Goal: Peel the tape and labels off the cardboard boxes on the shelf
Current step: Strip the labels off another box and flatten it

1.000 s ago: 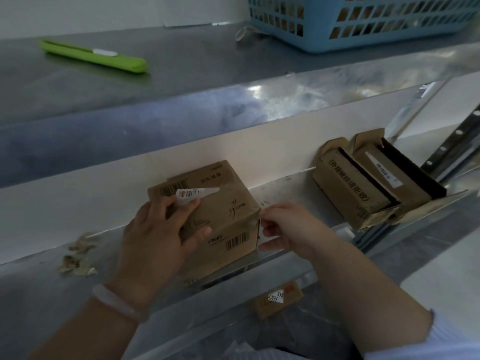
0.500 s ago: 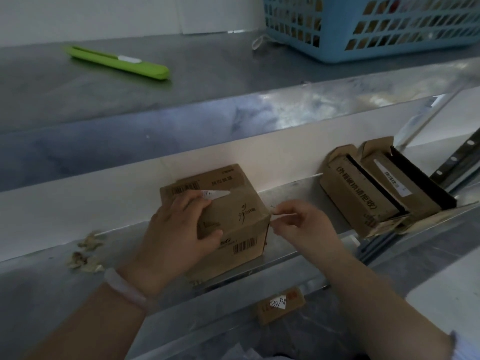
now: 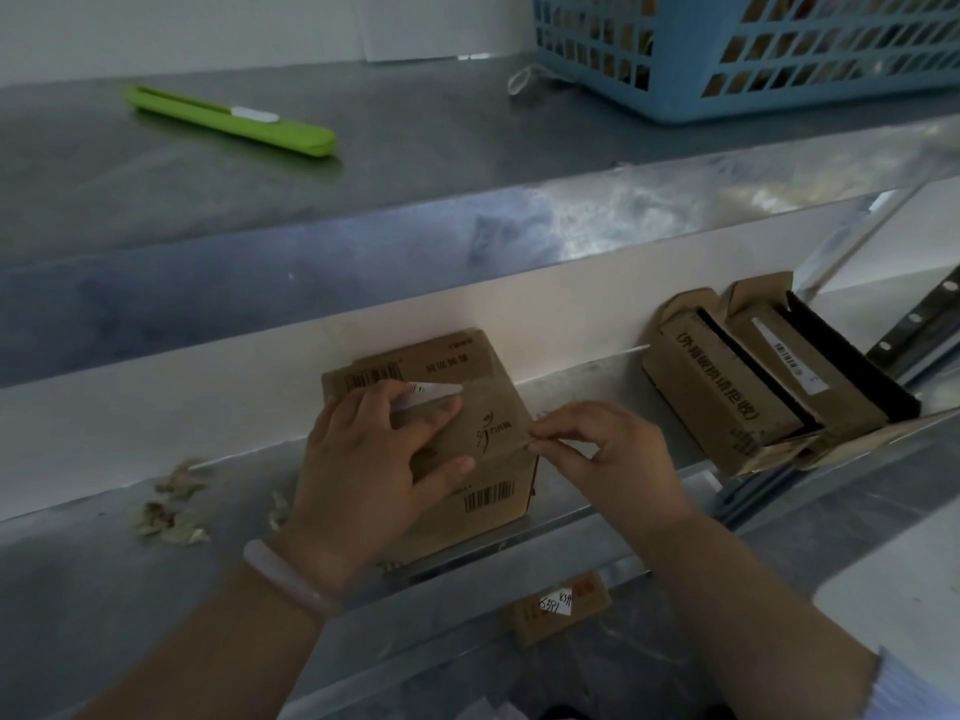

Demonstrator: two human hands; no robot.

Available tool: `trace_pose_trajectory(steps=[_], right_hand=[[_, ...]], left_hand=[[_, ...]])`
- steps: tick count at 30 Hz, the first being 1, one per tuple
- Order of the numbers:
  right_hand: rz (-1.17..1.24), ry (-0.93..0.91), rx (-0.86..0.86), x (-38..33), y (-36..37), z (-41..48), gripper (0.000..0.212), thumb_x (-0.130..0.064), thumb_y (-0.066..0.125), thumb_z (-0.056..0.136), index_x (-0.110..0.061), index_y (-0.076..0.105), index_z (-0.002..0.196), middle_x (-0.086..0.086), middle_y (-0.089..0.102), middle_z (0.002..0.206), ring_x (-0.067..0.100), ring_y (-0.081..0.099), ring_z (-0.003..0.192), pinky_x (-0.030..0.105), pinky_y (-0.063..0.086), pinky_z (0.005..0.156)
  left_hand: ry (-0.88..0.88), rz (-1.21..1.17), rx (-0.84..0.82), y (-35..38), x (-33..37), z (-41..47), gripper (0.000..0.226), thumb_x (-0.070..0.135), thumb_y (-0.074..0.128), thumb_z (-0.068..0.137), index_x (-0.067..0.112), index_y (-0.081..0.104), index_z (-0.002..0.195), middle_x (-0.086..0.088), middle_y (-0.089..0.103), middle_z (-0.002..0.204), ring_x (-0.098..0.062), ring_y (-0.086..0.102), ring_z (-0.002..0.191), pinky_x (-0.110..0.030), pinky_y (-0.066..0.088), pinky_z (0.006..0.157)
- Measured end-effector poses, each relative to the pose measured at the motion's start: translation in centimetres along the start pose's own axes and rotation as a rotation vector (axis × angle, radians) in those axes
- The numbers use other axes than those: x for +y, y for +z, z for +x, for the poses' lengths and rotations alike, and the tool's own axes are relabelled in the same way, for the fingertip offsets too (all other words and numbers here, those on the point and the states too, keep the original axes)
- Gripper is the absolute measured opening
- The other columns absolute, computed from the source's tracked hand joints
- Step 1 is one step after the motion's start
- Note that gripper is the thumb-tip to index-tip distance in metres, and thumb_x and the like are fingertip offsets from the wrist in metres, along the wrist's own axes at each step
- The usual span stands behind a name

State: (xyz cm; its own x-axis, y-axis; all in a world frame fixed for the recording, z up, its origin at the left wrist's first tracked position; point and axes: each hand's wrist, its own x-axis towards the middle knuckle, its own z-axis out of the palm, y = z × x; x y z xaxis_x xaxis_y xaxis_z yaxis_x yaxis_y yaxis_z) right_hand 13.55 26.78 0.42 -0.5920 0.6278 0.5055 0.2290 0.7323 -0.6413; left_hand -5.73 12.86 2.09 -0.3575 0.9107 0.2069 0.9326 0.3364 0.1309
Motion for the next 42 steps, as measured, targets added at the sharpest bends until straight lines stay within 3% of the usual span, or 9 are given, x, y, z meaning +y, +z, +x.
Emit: trace_pose_trajectory(steps=[4, 9, 13, 16, 22, 27, 35, 38, 42], right_hand=[[0.339, 0.488, -0.134, -0.9, -1.0, 0.6, 0.024, -0.012, 0.080, 0.078, -0.026, 0.072, 0.096, -0.006, 0.074, 0.089, 0.004, 0.069, 0.084, 0.016, 0.054, 0.078], [0.563, 0.870, -0.188, -1.5, -1.1, 0.5, 0.017, -0.020, 0.074, 0.084, -0.008, 0.074, 0.096, 0.007, 0.075, 0.088, 0.016, 0.073, 0.080, 0.031, 0.060, 0.070], [0.424, 0.842, -0.122, -2.3, -0.6, 0.2, 0.011, -0.020, 0.074, 0.085, -0.009, 0.073, 0.081, 0.003, 0.074, 0.074, 0.013, 0.072, 0.071, 0.028, 0.060, 0.065], [0.305, 0.792, -0.208, -2.9, -0.6, 0.4, 0.015, -0.020, 0.067, 0.090, -0.010, 0.069, 0.080, 0.002, 0.071, 0.073, 0.013, 0.070, 0.069, 0.025, 0.058, 0.061], [0.743, 0.922, -0.218, -3.1, -1.6, 1.0, 0.012, -0.005, 0.061, 0.090, -0.001, 0.065, 0.079, 0.001, 0.066, 0.064, 0.010, 0.062, 0.060, 0.028, 0.057, 0.064], [0.893, 0.930, -0.046, -2.4, -0.8, 1.0, 0.008, -0.006, 0.065, 0.089, -0.001, 0.068, 0.083, 0.008, 0.063, 0.070, 0.014, 0.058, 0.062, 0.026, 0.052, 0.059], [0.718, 0.818, 0.099, -1.5, 0.4, 2.8, 0.005, -0.007, 0.073, 0.083, -0.008, 0.070, 0.087, 0.006, 0.070, 0.082, 0.020, 0.067, 0.082, 0.034, 0.058, 0.078], [0.602, 0.710, 0.084, -1.8, 1.0, 2.8, 0.015, -0.005, 0.075, 0.079, -0.012, 0.065, 0.087, -0.006, 0.070, 0.078, 0.013, 0.069, 0.083, 0.029, 0.058, 0.078], [0.485, 0.643, 0.119, -1.8, 1.4, 2.8, 0.023, -0.005, 0.078, 0.077, -0.018, 0.060, 0.083, -0.001, 0.072, 0.081, 0.014, 0.070, 0.082, 0.035, 0.058, 0.080]], left_hand=[[-0.009, -0.032, -0.011, -0.1, -0.1, 0.0, 0.068, 0.081, 0.023, 0.078, 0.051, 0.045, 0.135, 0.002, 0.041, 0.136, -0.022, 0.037, 0.124, -0.043, 0.031, 0.105], [-0.001, -0.039, 0.009, 0.1, -0.1, 0.0, 0.066, 0.080, 0.025, 0.079, 0.049, 0.047, 0.134, 0.002, 0.043, 0.135, -0.023, 0.040, 0.123, -0.045, 0.034, 0.103], [0.000, -0.022, 0.025, 0.3, -0.1, 0.0, 0.065, 0.079, 0.027, 0.080, 0.047, 0.049, 0.133, 0.001, 0.044, 0.133, -0.023, 0.040, 0.122, -0.045, 0.036, 0.101], [-0.002, -0.021, 0.022, 0.3, -0.1, 0.0, 0.067, 0.080, 0.026, 0.079, 0.048, 0.048, 0.133, 0.002, 0.044, 0.133, -0.022, 0.040, 0.122, -0.044, 0.035, 0.101], [0.002, -0.025, 0.033, 0.2, -0.2, 0.1, 0.066, 0.079, 0.028, 0.079, 0.047, 0.051, 0.132, 0.000, 0.047, 0.131, -0.024, 0.044, 0.120, -0.045, 0.037, 0.099], [0.011, -0.035, 0.034, 0.3, -0.2, -0.1, 0.067, 0.080, 0.027, 0.079, 0.047, 0.052, 0.131, 0.001, 0.047, 0.131, -0.024, 0.044, 0.120, -0.046, 0.037, 0.101], [0.032, -0.039, 0.070, 0.4, -0.3, -0.1, 0.062, 0.078, 0.031, 0.079, 0.046, 0.056, 0.127, -0.001, 0.050, 0.127, -0.023, 0.045, 0.115, -0.044, 0.038, 0.097], [0.028, -0.029, 0.064, 0.5, -0.3, -0.1, 0.063, 0.078, 0.030, 0.080, 0.047, 0.055, 0.128, -0.001, 0.050, 0.128, -0.024, 0.046, 0.115, -0.043, 0.038, 0.098], [0.028, -0.024, 0.058, 0.4, -0.4, -0.1, 0.063, 0.078, 0.029, 0.080, 0.048, 0.052, 0.130, -0.001, 0.049, 0.129, -0.024, 0.044, 0.117, -0.042, 0.037, 0.098]])
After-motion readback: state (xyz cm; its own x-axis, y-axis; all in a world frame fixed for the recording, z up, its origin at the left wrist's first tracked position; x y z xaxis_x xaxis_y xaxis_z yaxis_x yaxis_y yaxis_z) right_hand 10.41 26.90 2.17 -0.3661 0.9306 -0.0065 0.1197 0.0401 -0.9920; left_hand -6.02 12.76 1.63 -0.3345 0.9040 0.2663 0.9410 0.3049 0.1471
